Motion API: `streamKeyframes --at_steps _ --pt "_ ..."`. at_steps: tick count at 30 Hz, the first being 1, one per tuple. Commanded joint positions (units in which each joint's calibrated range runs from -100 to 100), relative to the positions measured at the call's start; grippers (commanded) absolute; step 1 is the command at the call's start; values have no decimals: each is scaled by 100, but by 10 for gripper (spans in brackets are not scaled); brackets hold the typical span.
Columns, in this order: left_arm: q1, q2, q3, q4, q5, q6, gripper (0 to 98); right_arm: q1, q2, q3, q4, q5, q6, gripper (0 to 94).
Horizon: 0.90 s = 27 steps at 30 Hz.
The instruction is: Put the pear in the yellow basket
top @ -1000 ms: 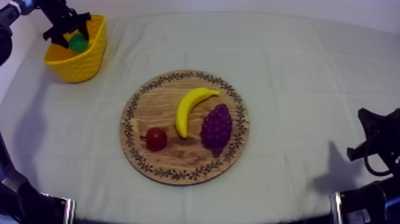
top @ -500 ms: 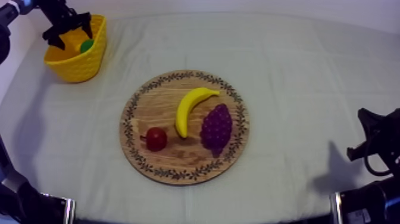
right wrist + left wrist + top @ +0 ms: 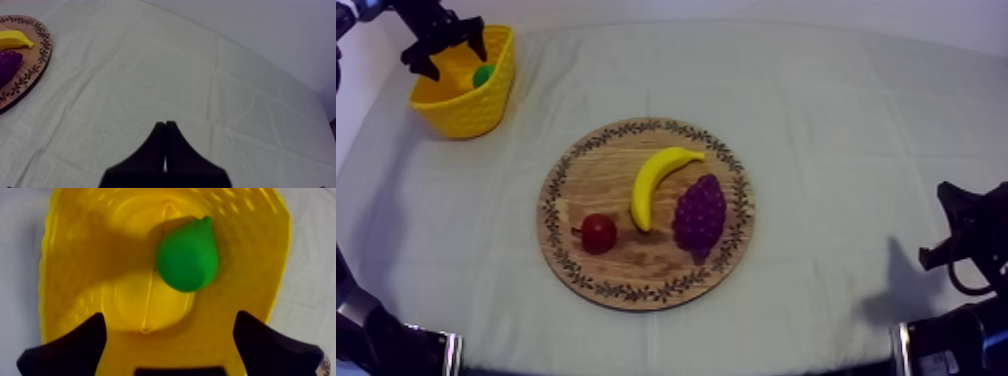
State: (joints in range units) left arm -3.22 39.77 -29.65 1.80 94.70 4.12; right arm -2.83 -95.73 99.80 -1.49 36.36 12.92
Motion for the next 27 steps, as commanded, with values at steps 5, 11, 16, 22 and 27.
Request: streamKeyframes --at_steps 5,11,16,22,27 --pt "53 -587 283 -16 46 -17 957 0 -3 -2 0 2 3 4" --pt "117 -1231 667 -49 95 -59 935 0 -3 -2 0 2 4 4" --pt "165 -1821 1131 -42 45 -98 896 0 -3 -2 0 2 2 4" --pt "179 -2594 1764 -24 -66 -145 818 0 -3 -2 0 2 0 4" --pt "178 -3262 2431 -39 -216 -161 727 0 -3 -2 0 2 0 4"
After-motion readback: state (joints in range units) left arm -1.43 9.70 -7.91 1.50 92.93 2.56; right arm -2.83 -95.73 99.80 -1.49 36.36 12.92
